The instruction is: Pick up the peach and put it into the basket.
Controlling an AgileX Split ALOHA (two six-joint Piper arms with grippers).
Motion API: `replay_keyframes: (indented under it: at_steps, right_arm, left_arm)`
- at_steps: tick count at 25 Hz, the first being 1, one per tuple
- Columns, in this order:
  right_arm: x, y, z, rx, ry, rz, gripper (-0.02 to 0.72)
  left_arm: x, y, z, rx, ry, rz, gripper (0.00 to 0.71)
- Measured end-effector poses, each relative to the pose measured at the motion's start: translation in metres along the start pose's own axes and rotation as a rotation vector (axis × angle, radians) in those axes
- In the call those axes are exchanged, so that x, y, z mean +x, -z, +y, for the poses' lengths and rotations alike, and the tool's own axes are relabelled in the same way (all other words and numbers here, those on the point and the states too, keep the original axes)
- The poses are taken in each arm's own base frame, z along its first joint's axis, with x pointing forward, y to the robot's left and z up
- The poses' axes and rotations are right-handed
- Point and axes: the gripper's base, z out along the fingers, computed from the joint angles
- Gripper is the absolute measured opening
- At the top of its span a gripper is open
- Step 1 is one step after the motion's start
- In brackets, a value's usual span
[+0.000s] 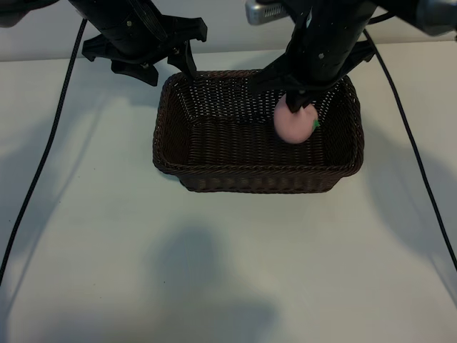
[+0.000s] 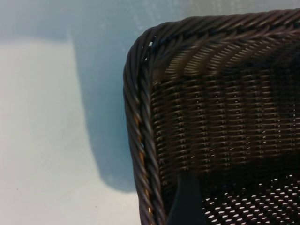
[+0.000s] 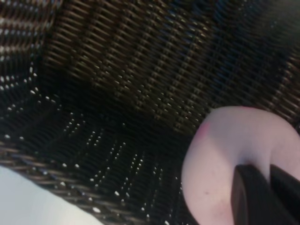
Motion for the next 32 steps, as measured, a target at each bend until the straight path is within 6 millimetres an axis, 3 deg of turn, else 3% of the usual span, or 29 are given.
replay_keyframes:
  at_steps: [4, 9, 12, 20, 32]
  right_arm:
    - [-0.002, -0.003, 0.0, -0.001, 0.014, -0.012, 0.141]
    - [-0.002, -0.002, 0.0, 0.0, 0.028, -0.017, 0.407]
    - [-0.002, -0.002, 0.0, 0.0, 0.031, -0.017, 0.504]
    - [-0.002, 0.0, -0.008, 0.006, 0.014, -0.004, 0.525]
    - [-0.003, 0.028, -0.087, 0.056, -0.161, 0.001, 0.522]
  left_arm:
    - [0.0, 0.0, 0.0, 0.0, 0.0, 0.0, 0.585]
    - [0.0, 0.0, 0.0, 0.0, 0.0, 0.0, 0.585]
    - [0.0, 0.0, 0.0, 0.0, 0.0, 0.0, 0.585]
    - [0.0, 0.0, 0.0, 0.0, 0.0, 0.0, 0.585]
    - [0.0, 0.0, 0.0, 0.0, -0.003, 0.0, 0.585]
